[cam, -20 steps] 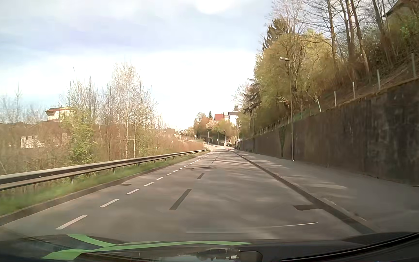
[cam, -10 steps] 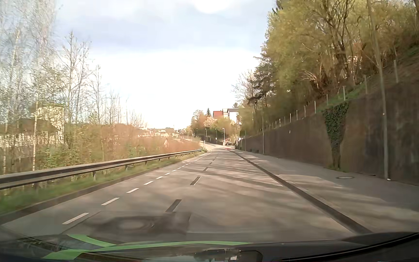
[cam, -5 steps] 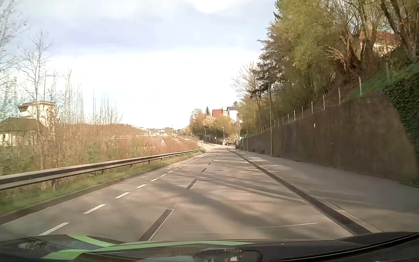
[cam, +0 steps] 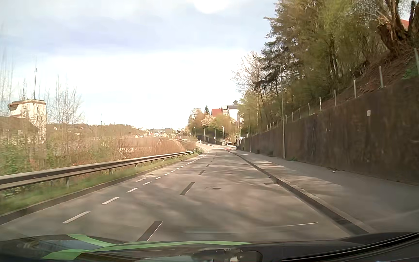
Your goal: Follow the waypoints while adhering to traffic rules and regulations
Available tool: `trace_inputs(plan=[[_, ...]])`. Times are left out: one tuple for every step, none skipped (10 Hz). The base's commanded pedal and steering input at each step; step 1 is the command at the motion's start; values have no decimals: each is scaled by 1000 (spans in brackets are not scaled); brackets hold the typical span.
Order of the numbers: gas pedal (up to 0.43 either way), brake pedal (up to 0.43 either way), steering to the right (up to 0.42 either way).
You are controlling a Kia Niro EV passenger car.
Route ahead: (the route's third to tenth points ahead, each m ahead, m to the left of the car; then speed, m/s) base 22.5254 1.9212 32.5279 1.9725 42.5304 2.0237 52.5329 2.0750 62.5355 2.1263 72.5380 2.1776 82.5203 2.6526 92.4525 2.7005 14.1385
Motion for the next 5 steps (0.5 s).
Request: trace_inputs(plan=[[47, 0, -1], [47, 0, -1], [47, 0, -2], [47, 0, -2], [47, 0, -3]])
